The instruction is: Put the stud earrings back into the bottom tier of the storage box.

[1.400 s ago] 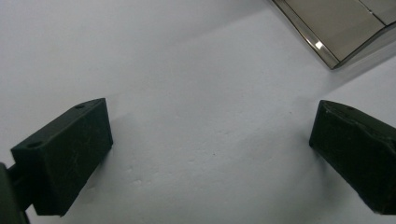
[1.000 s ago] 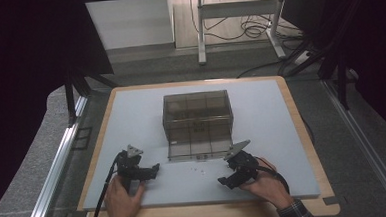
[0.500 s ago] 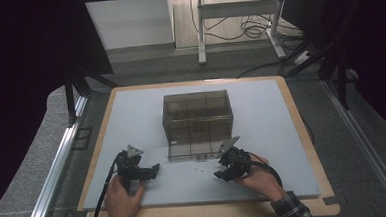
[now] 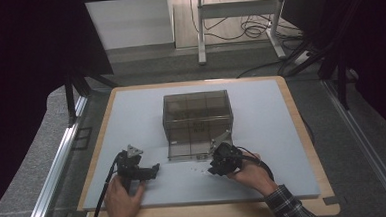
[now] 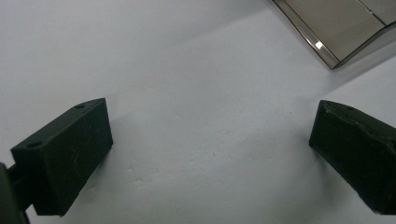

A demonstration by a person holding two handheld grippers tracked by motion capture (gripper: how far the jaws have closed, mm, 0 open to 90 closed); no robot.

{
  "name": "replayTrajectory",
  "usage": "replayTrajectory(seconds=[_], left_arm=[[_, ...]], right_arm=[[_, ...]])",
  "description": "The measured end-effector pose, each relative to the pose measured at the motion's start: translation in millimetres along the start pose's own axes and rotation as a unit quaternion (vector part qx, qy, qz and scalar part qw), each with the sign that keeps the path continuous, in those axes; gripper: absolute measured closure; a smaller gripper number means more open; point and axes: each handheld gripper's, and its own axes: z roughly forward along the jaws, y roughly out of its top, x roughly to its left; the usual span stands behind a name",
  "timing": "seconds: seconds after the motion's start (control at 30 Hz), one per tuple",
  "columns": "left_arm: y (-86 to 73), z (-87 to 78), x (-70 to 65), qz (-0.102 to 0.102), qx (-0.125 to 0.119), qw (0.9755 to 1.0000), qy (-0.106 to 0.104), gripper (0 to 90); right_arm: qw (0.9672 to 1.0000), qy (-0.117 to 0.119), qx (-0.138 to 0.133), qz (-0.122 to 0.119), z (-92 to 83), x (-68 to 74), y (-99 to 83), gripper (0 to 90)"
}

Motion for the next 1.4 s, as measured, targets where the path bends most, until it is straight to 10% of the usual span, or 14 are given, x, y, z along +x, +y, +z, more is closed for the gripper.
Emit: replayTrajectory(seconds=[1.4], left_arm=[[0.0,-0.2,0.3,0.002,0.001,1.0,0.0,0.0]], right_arm=[[0.996,0.004,0.068,-0.058,28.8,10.7,42.3,83.4]])
